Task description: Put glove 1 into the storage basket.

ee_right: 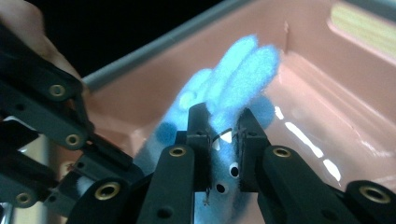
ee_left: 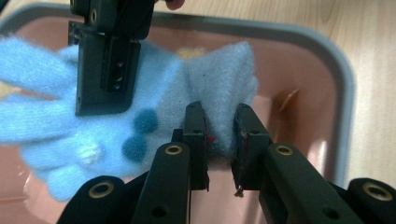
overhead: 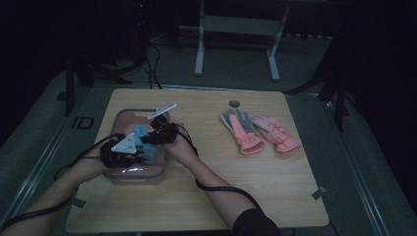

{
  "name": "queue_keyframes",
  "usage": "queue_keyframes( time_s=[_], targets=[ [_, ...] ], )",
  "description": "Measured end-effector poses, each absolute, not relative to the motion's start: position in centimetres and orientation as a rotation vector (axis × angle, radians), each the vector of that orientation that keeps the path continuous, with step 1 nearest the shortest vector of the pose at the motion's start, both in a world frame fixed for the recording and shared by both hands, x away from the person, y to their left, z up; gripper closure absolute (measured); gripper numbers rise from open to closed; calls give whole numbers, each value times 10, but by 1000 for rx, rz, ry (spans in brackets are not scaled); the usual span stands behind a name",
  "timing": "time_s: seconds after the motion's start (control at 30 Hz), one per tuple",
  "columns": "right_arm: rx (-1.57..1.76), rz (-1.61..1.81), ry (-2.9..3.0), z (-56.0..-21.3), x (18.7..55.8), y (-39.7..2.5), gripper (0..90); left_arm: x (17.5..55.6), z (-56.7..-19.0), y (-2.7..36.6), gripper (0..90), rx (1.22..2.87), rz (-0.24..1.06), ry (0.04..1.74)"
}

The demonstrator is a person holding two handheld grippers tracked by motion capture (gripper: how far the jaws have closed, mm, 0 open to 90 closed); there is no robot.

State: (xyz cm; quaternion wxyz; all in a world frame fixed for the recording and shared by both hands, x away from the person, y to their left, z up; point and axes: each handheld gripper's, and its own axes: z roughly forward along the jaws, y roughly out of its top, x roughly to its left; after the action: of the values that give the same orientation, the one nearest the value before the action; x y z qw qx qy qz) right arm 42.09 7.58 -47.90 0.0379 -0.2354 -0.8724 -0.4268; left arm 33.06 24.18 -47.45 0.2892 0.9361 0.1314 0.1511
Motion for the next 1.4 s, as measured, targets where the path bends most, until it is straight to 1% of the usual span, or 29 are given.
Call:
queue_keyframes(
  time_s=[0.07,0.2,0.4,0.43,0.47,0.5,0.57,0.67,0.87,0.9,1.0,1.07,1.13,1.2,1.23,1.27,1.33,1.4],
  targets=[
    [-750,-1275,-2683,-485,425,76,796,335,-479,239,783,2504,399,356],
    [-761,-1215,-2767,-486,428,79,787,343,-484,237,783,2495,369,381],
    [-803,-1150,-2772,-491,435,84,763,350,-488,235,781,2523,353,394],
    [-791,-1137,-2788,-491,435,85,743,352,-489,235,781,2525,351,397],
    [-793,-1126,-2801,-491,435,87,701,353,-490,235,780,2532,341,401],
    [-802,-1119,-2799,-491,435,88,635,354,-491,234,780,2529,352,404],
    [-793,-1116,-2793,-491,436,89,541,356,-491,233,779,2525,343,412],
    [-780,-1114,-2808,-491,434,91,447,357,-493,229,776,2547,344,418],
    [-765,-1101,-2840,-491,431,93,354,358,-494,230,761,2554,330,445],
    [-767,-1106,-2840,-491,431,92,324,358,-494,230,756,2556,325,448],
    [-774,-1136,-2839,-488,432,91,297,359,-494,230,743,2570,317,452],
    [-783,-1161,-2828,-485,433,89,279,359,-494,229,717,2579,306,461],
    [-776,-1163,-2827,-482,433,86,225,358,-494,229,673,2573,304,471],
    [-753,-1169,-2823,-479,432,84,205,358,-492,230,591,2554,292,496],
    [-754,-1172,-2816,-477,432,82,194,358,-490,231,524,2549,287,511],
    [-755,-1179,-2814,-475,431,81,194,357,-488,232,489,2536,290,538],
    [-747,-1185,-2804,-472,430,79,172,354,-485,234,453,2526,280,564],
    [-742,-1192,-2799,-469,428,77,163,350,-480,235,382,2510,274,597]
  ],
)
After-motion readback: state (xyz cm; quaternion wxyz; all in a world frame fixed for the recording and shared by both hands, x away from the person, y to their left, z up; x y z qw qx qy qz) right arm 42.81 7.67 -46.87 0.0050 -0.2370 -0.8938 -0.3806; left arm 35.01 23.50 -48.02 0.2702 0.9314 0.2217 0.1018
